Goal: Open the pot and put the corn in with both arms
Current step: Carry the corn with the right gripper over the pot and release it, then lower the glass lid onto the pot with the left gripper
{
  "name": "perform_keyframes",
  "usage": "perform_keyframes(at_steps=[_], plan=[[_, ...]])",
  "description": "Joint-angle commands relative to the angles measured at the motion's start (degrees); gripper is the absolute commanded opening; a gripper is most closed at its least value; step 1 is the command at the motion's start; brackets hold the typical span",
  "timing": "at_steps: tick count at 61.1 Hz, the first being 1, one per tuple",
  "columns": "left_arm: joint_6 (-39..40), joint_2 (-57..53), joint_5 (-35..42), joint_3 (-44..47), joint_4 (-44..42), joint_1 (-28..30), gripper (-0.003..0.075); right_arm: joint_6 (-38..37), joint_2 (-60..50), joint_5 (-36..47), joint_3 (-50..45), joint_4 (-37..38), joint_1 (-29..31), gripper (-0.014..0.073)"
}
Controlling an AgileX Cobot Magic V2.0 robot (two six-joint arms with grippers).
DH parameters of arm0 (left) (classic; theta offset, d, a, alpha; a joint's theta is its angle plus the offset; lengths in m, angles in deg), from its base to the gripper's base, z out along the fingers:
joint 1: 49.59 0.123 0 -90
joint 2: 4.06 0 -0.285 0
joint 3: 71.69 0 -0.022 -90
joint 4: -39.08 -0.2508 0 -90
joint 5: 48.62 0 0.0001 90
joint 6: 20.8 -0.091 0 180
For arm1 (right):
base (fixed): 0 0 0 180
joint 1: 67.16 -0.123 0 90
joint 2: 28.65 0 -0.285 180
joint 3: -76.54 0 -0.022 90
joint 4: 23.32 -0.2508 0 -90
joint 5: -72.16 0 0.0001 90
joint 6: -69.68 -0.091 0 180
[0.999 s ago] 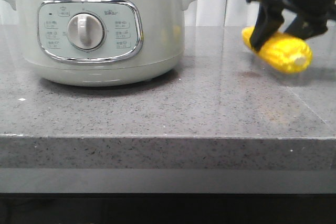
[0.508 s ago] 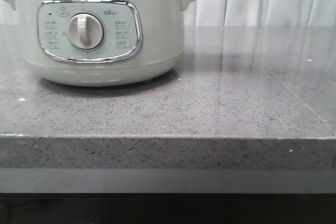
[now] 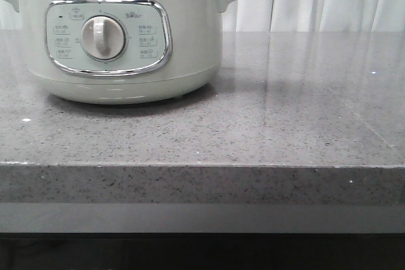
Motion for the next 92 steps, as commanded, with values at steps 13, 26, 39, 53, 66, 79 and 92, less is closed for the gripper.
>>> perform_keyframes(at_steps=[13, 26, 39, 53, 66, 79, 92], plan=[[0.4, -0.2, 6.7, -2.0, 0.8, -0.3, 0.0313, 0.6, -4.3, 2.7, 2.4, 0.2, 0.4, 0.0514], [0.4, -0.2, 6.7, -2.0, 0.8, -0.3, 0.0313, 0.6, -7.8, 2.1, 2.4, 3.1, 2.0, 0.0167], [0.4, -0.2, 6.7, -2.0, 0.8, -0.3, 0.0313, 0.6, -12.4, -0.7, 2.2, 3.1, 6.2, -0.0067], [0.4, 0.9, 6.7, -2.0, 0.7, -0.3, 0.0313, 0.6, -20.3, -0.7, -5.0, 3.6, 14.8, -0.0068], [-0.2, 7.3, 8.3, -5.5, 0.3, -0.3, 0.0313, 0.6, -35.8, 8.1, -27.8, 8.0, 21.4, -0.0068], [-1.6, 17.5, 11.1, -13.9, 0.0, -0.3, 0.0313, 0.6, -54.2, 21.5, -53.7, 8.4, 22.1, -0.0068], [-3.2, 27.8, 13.0, -22.8, 0.0, -0.3, 0.0312, 0.6, -68.3, 25.3, -69.5, 8.3, 22.1, -0.0068]])
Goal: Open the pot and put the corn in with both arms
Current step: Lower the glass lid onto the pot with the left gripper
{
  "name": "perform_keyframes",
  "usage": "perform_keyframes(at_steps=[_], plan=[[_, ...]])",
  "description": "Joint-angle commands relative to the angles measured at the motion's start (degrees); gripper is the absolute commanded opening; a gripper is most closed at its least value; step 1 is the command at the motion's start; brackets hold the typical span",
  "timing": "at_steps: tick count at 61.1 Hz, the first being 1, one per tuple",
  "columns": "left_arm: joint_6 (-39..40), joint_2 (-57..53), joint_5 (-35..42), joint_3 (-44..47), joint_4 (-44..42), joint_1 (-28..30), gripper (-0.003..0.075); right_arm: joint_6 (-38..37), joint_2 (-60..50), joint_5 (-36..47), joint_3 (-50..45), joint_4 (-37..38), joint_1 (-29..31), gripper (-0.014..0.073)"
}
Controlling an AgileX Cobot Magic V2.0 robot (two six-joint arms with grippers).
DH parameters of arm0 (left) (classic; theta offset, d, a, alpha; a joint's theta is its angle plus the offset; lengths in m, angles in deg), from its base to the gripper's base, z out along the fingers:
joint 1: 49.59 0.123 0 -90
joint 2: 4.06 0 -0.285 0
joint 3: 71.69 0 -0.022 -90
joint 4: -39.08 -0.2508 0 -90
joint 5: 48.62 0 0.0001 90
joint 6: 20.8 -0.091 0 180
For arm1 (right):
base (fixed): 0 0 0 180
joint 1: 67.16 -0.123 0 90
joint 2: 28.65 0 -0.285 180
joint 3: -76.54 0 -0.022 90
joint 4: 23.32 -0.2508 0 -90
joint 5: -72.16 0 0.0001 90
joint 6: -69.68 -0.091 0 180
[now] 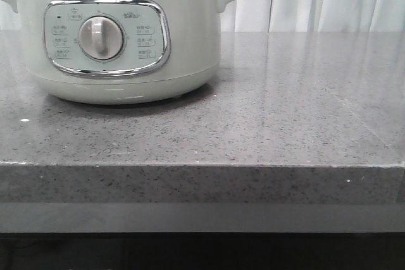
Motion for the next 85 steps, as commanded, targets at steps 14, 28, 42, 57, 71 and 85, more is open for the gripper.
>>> perform_keyframes(at_steps=[14, 28, 42, 57, 71, 85], plan=[[-2.0, 15.3, 7.7, -18.0, 0.5, -0.3, 0.0313, 0.5, -19.3, 5.5, -10.5, 0.1, 0.3, -0.0068], [-2.0, 25.7, 8.7, -27.6, 1.4, -0.3, 0.0312, 0.5, -23.2, 4.7, -11.4, 0.1, 0.3, -0.0068], [-2.0, 30.8, 9.0, -29.7, 4.7, -0.3, 0.0312, 0.5, -23.2, 4.7, -11.4, 0.1, 0.3, -0.0068], [-2.0, 31.2, 7.3, -29.7, 4.7, -0.3, 0.0312, 0.5, -23.2, 5.1, -11.4, 0.1, 0.3, -0.0068], [-2.0, 31.2, 6.8, -29.7, 4.9, -0.3, 0.0312, 0.5, -23.2, 5.5, -11.4, 0.1, 0.3, -0.0068], [-2.0, 31.2, 6.2, -29.7, 7.7, -0.3, 0.0312, 0.5, -23.1, 5.6, -11.4, 0.1, 0.3, -0.0068]])
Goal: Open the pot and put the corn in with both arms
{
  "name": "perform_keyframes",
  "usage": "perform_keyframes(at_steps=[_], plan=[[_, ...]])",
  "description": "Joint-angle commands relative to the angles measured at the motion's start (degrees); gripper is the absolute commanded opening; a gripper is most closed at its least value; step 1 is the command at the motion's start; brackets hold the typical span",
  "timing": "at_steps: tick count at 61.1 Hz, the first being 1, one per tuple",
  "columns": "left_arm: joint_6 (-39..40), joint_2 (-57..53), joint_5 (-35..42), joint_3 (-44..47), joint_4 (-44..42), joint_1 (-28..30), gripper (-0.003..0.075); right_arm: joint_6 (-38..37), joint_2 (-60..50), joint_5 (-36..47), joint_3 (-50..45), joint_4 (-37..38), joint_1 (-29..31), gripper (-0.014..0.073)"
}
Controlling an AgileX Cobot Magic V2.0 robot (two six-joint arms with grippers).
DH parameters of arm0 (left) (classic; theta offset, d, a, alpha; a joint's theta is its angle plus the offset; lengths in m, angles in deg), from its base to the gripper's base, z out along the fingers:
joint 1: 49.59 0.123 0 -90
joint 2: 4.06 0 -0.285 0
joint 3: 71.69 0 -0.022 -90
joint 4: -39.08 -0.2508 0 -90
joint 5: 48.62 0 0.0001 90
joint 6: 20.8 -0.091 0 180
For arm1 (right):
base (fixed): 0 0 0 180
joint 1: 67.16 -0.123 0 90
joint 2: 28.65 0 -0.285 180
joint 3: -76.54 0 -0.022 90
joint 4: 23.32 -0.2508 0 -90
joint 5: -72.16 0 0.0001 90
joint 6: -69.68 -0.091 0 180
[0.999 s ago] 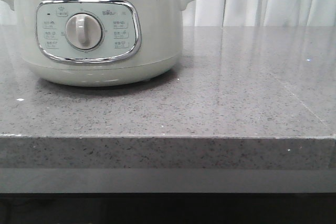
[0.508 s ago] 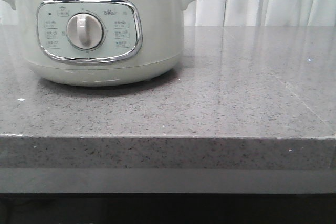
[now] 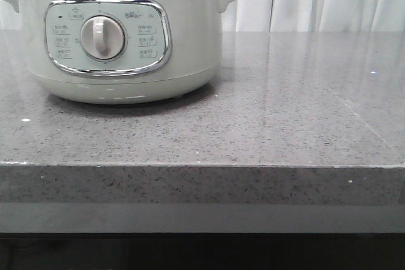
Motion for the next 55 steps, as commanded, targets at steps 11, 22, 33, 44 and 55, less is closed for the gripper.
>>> perform_keyframes(at_steps=[11, 22, 33, 44, 55], plan=[[0.2, -3.0, 2.8, -2.5, 3.4, -0.3, 0.0312, 0.5, 0.3, 4.8, 1.7, 0.1, 0.3, -0.0068], [0.2, -3.0, -0.2, -2.5, 2.9, -0.3, 0.0312, 0.5, 0.3, 4.8, 1.7, 0.1, 0.3, -0.0068], [0.2, -3.0, -1.1, -2.5, 2.7, -0.3, 0.0313, 0.5, 0.3, 4.8, 1.7, 0.1, 0.3, -0.0068], [0.2, -3.0, -0.6, -2.5, 2.7, -0.3, 0.0319, 0.5, 0.3, 4.8, 1.7, 0.1, 0.3, -0.0068], [0.2, -3.0, 0.8, -4.0, 1.3, -0.3, 0.0434, 0.5, 0.3, 4.8, 1.7, 0.1, 0.3, -0.0068]])
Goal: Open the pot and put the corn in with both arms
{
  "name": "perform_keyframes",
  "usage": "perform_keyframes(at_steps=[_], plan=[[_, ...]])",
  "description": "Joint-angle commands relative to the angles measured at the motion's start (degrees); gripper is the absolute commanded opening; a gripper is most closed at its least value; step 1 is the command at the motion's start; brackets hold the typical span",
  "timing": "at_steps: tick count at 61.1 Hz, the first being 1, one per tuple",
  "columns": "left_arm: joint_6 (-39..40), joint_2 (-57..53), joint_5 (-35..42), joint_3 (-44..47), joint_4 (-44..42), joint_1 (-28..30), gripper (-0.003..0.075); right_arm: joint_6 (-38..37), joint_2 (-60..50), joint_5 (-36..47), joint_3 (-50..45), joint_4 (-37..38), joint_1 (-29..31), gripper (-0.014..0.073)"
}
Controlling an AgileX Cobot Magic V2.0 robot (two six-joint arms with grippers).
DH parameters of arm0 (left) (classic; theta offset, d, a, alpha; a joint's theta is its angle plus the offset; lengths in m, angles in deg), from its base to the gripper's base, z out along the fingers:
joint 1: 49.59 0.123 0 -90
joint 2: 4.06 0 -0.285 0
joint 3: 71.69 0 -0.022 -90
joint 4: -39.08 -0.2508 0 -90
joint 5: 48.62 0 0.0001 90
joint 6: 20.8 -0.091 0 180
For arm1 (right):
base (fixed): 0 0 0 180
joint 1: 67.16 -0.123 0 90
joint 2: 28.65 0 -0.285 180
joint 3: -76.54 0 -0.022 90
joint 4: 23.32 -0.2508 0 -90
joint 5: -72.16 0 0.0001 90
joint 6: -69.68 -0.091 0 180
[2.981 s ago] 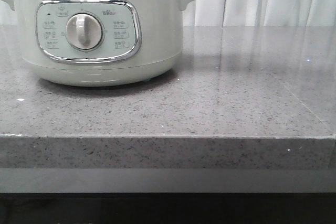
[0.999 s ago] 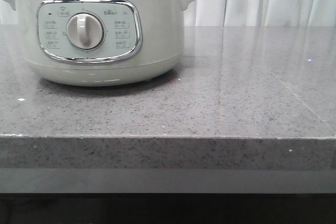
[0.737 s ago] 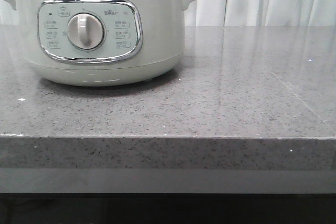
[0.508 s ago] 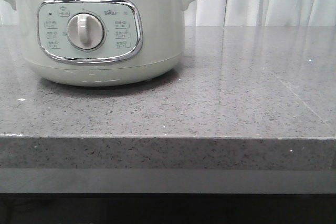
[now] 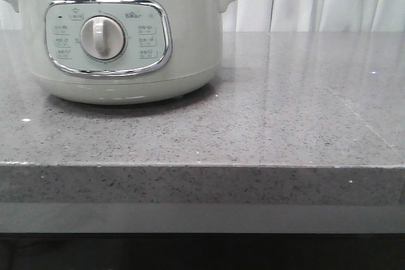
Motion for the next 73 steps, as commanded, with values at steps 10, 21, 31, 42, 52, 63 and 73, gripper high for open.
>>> perform_keyframes(at_steps=[10, 21, 31, 42, 52, 63, 73], plan=[[0.2, -3.1, 2.7, -6.4, 0.6, -0.3, 0.0529, 0.5, 0.3, 4.7, 1.7, 0.1, 0.3, -0.0068], [-0.1, -3.8, 1.7, -9.8, 0.6, -0.3, 0.0527, 0.5, 0.3, 4.7, 1.7, 0.1, 0.3, -0.0068], [-1.5, -6.6, 1.3, -9.5, 0.5, -0.3, 0.0405, 0.5, 0.3, 4.7, 1.7, 0.1, 0.3, -0.0068], [-2.9, -10.3, 0.7, -7.8, 0.5, -0.3, 0.0097, 0.5, 0.3, 4.7, 1.7, 0.1, 0.3, -0.0068], [-3.2, -14.8, 1.6, -0.6, 0.5, -0.3, -0.0018, 0.5, 0.3, 4.7, 1.7, 0.1, 0.3, -0.0068], [-3.9, -23.4, 7.7, 11.9, 0.5, -0.3, -0.0018, 0.5, 0.3, 4.7, 1.7, 0.1, 0.3, -0.0068], [-3.9, -33.8, 16.9, 27.1, 0.5, -0.3, -0.0018, 0.5, 0.3, 4.7, 1.7, 0.1, 0.3, -0.0068]])
